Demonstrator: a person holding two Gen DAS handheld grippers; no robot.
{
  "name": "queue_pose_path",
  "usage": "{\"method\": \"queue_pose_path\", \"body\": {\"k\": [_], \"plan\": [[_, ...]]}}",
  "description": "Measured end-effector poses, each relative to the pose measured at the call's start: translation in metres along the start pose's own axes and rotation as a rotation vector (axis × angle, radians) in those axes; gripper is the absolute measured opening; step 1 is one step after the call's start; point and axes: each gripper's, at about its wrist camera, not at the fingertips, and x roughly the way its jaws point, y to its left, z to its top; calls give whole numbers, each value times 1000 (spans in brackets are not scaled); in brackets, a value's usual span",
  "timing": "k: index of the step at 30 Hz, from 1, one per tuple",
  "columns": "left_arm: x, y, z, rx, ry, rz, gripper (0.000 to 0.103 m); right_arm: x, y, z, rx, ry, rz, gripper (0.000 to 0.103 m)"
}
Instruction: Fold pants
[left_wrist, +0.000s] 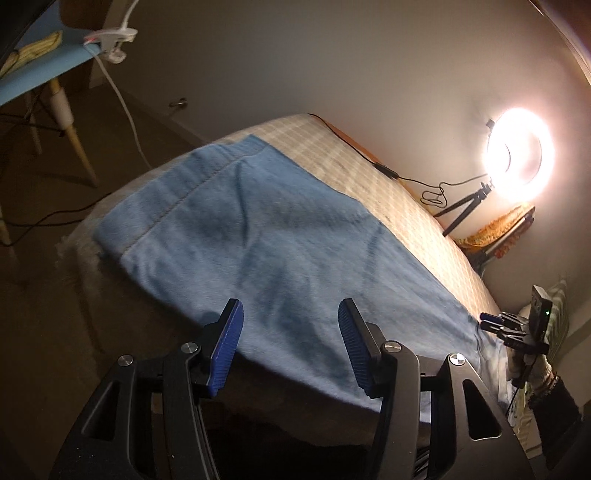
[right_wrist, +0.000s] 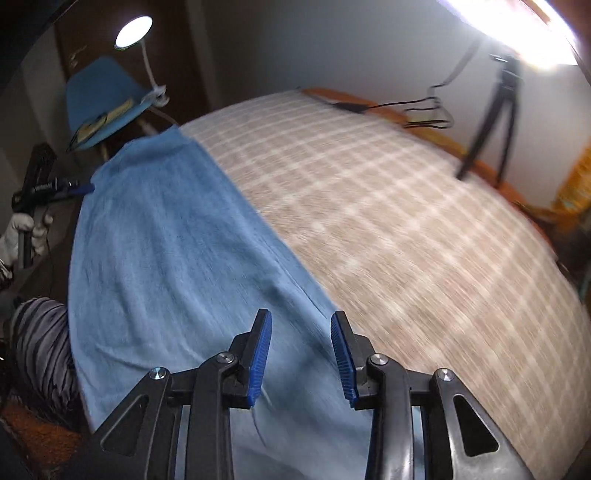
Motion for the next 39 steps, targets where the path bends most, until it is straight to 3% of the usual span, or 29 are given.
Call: {"method": "queue_pose_path", "body": {"k": [5,8,10,12,17,19,22,27,28,29,31,39], "plan": [[-5,9,-1,-15,-1,8,52,19,13,11,-40,27,17,33],[-9,15,-1,-26,-10,13,52,28,25,15,-75,43,7,19],[-9,18,0,-36,-14,14,52,33,31,17,-101,63,-35,2],[-9,20,0,-41,-16,20,52,33,37,17,-117,65,-72,0],[-16,30,-1,-71,-40,39,52,13,35,26,-116,14,-146,0],[-22,40,-2,-108,-63,46,53,13,29,27,-80,13,-149,0],[-30,56,-4,-173,-89,45,52,30,38,23,-123,53,-211,0],[-38,84,-6,-288,-119,20,53,33,34,20,-46,51,-187,0],[-38,87,-6,-299,-127,19,53,31,34,20,-34,47,-181,3],[-38,91,-6,-315,-139,13,53,26,36,20,-22,39,-186,17],[-36,98,-7,-337,-146,-4,53,14,42,18,0,7,-181,31],[-13,104,-9,-365,-121,-48,53,-30,71,17,62,-65,-149,31]]}}
